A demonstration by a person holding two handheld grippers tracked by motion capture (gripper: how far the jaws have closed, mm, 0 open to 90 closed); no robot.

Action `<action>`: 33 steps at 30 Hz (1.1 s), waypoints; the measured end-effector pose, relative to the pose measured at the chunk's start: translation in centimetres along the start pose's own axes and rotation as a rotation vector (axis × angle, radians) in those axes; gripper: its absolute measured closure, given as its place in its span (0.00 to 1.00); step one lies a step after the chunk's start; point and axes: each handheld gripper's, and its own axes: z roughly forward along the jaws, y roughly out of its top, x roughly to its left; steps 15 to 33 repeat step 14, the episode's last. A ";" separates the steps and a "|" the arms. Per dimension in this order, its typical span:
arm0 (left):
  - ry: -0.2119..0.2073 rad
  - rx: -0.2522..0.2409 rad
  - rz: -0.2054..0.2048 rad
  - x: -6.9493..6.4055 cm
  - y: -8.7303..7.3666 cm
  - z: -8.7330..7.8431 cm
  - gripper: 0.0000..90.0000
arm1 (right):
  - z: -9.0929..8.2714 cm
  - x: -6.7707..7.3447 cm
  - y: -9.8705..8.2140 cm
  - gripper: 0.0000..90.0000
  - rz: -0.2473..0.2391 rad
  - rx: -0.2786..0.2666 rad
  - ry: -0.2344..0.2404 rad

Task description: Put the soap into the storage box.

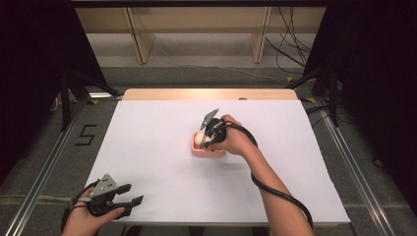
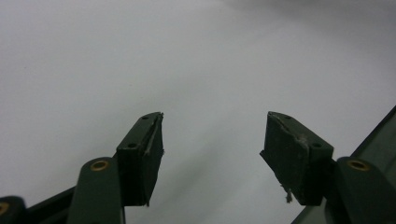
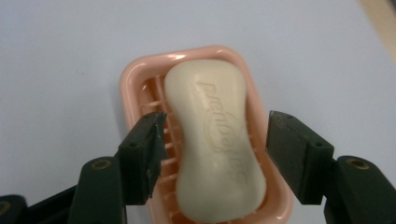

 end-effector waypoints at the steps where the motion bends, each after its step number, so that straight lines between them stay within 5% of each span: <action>1: 0.000 0.001 0.000 0.0 0.0 0.0 0.41 | -0.6 0.2 -0.4 0.43 0.017 -0.036 -0.021; 7: -0.009 0.008 -0.010 -0.2 0.0 0.1 0.41 | -4.1 1.7 -3.3 0.45 0.123 -0.145 -0.069; 14: 0.003 0.016 -0.010 -0.2 0.0 0.2 0.41 | -7.8 3.8 -9.1 0.50 0.198 -0.153 -0.106; 33: 0.003 0.016 -0.010 -0.2 0.0 0.2 0.41 | -7.8 3.8 -9.1 0.50 0.198 -0.153 -0.106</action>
